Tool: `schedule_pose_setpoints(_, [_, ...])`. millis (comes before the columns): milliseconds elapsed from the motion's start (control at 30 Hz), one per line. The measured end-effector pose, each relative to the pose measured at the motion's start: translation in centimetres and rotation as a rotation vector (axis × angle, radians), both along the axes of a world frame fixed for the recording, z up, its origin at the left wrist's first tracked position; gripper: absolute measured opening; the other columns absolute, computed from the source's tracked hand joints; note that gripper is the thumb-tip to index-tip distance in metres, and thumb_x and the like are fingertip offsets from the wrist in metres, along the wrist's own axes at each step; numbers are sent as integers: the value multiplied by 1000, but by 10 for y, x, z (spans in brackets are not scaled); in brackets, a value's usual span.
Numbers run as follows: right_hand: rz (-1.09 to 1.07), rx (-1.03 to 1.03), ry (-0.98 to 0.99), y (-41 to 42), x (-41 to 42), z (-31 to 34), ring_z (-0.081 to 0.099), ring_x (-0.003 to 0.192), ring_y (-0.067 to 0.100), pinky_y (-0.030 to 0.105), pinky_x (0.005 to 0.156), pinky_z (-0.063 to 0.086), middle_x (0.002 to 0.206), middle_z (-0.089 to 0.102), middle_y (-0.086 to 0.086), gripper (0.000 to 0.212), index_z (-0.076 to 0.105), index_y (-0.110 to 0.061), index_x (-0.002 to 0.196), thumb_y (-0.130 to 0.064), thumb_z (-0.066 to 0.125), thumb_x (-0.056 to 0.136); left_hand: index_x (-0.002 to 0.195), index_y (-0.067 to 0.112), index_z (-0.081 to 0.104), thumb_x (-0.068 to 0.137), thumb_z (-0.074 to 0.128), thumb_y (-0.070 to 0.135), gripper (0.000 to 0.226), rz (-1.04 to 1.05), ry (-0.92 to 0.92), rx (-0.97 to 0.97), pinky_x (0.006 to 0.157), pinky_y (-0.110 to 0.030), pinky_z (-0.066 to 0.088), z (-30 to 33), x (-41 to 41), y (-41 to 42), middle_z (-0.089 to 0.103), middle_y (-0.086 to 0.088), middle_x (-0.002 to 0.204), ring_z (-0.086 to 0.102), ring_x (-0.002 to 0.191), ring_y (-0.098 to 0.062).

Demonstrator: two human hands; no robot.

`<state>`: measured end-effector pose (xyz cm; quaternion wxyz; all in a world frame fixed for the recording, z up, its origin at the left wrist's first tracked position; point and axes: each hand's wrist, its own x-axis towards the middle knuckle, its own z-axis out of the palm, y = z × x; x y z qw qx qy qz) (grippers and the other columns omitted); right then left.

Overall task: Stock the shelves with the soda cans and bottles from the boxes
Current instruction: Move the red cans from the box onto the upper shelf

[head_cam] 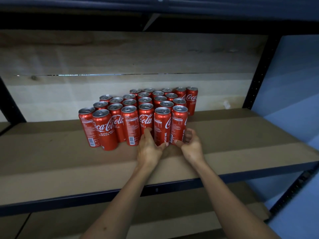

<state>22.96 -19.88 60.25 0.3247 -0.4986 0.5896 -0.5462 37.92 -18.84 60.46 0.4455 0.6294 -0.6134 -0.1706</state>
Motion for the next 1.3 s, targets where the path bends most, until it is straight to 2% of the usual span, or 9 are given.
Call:
schedule_pose_setpoints(100, [-49,22,126,13,-1,-5,63,106,17,40,98,51,114,67,1,46,57,-21,117,-11,80,78,132,11,45,77,79,27,66,16,22,52,92,-36,49,-7,8,4,61,-11,117,60,108,-27])
schedule_pose_setpoints(233, [-43,44,333,43,1,-2,61,106,16,32,97,48,115,66,0,31,67,-19,112,-15,73,82,122,13,62,79,73,26,46,11,-52,135,94,-34,50,-10,21,15,68,-9,115,63,109,-26])
schedule_pose_setpoints(300, [-7,39,462,60,6,-2,60,101,14,25,91,45,113,65,-2,25,69,-19,110,-19,71,85,118,14,66,82,71,27,39,-33,-147,158,97,-33,49,-8,25,27,69,-8,117,62,112,-26])
schedule_pose_setpoints(467, [132,-77,756,94,15,-15,61,108,19,27,93,44,114,70,-1,20,74,-16,104,-20,65,87,125,9,62,93,57,32,40,-288,-497,103,105,-35,41,-7,37,70,57,-7,137,50,127,-27])
schedule_pose_setpoints(633, [106,-253,768,128,25,-41,56,124,23,35,108,37,124,68,6,30,72,-8,114,-21,55,92,119,1,64,96,43,34,46,-324,-636,-140,103,-40,45,-26,58,104,62,-16,129,57,122,-31])
schedule_pose_setpoints(767, [75,-383,777,152,37,-71,41,139,26,42,121,20,141,55,10,41,61,-3,129,-16,55,91,138,2,49,92,49,26,52,-292,-796,-226,111,-44,33,-49,70,133,49,-15,144,44,136,-30])
schedule_pose_setpoints(933, [119,-482,701,180,51,-115,30,144,39,50,116,30,149,39,25,43,57,5,128,7,55,86,143,-1,43,90,54,9,55,-242,-706,-317,118,-52,23,-96,81,170,30,-19,155,23,147,-32])
schedule_pose_setpoints(1100, [339,-93,677,218,63,-191,43,134,26,29,115,31,140,53,14,42,57,-2,130,-3,55,88,142,2,43,86,56,9,58,-292,-623,106,115,-51,31,-185,109,212,27,-21,156,22,147,-34])
schedule_pose_setpoints(1300, [548,380,708,238,76,-269,56,119,28,31,102,42,127,62,14,42,58,-5,130,-5,60,88,135,8,52,85,61,13,51,-235,-411,683,105,-43,44,-294,135,250,47,-16,143,46,132,-33])
